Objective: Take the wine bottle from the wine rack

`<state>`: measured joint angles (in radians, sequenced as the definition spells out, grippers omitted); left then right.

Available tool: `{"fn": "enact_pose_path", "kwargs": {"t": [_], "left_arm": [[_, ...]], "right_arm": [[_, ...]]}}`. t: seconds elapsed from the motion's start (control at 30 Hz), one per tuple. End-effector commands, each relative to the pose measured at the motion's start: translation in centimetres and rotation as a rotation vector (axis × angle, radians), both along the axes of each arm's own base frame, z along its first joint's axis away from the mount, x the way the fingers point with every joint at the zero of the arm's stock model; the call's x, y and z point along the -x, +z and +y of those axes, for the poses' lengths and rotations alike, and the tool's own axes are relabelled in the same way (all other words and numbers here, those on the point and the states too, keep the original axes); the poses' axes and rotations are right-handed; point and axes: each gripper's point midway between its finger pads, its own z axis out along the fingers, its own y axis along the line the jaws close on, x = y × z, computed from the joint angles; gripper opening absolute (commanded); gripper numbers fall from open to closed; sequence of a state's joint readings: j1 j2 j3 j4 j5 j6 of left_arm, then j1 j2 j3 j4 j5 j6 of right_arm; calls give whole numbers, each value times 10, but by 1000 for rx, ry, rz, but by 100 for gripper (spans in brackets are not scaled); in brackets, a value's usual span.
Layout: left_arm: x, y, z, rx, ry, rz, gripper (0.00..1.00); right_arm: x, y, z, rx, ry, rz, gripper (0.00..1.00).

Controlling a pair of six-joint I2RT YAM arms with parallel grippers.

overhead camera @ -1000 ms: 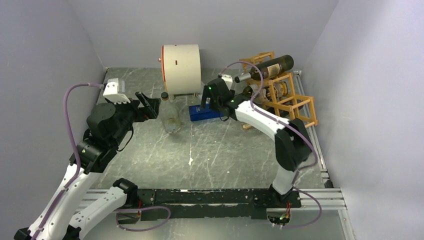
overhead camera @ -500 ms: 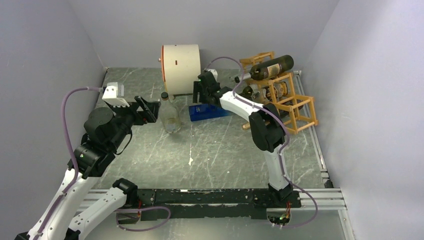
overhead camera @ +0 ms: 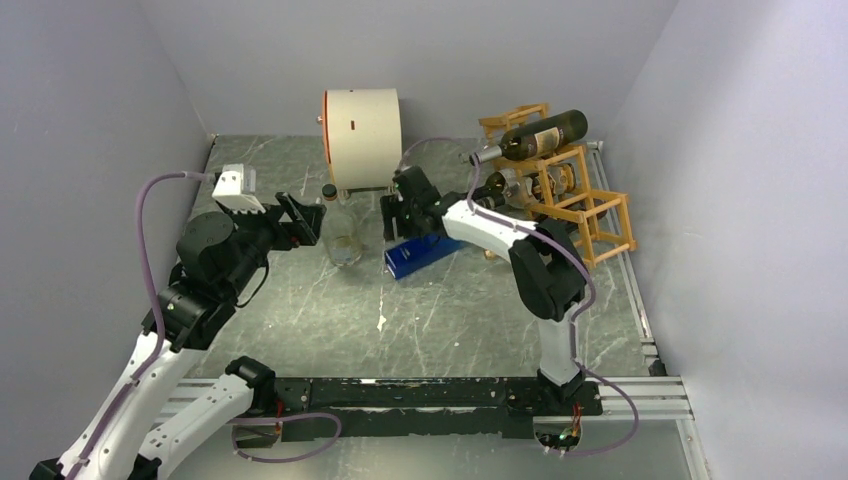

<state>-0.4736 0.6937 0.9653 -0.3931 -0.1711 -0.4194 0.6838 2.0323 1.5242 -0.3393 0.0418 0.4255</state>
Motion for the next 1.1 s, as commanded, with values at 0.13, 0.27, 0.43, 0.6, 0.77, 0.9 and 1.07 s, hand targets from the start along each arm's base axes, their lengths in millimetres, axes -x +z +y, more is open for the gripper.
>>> {"fn": "enact_pose_path", "kwargs": {"t": [0.13, 0.27, 0.43, 0.6, 0.77, 0.9, 1.07], "left_arm": [[-5, -1, -9, 20, -34, -2, 96], [-6, -3, -12, 19, -43, 7, 96], [-6, -1, -13, 26, -48, 8, 96], [-5, -1, -13, 32, -47, 7, 96], [-3, 0, -11, 27, -44, 10, 96], [0, 2, -9, 27, -40, 11, 96], [4, 2, -8, 35, -43, 10, 96]], "right_arm": [[123, -2, 7, 88, 203, 142, 76], [125, 38, -5, 94, 164, 64, 79], [107, 86, -39, 96, 32, -70, 90], [73, 93, -98, 100, -297, -114, 100], [57, 76, -116, 105, -514, -102, 100], [49, 55, -130, 174, -706, -72, 100], [45, 25, -136, 279, -809, -22, 100]]}}
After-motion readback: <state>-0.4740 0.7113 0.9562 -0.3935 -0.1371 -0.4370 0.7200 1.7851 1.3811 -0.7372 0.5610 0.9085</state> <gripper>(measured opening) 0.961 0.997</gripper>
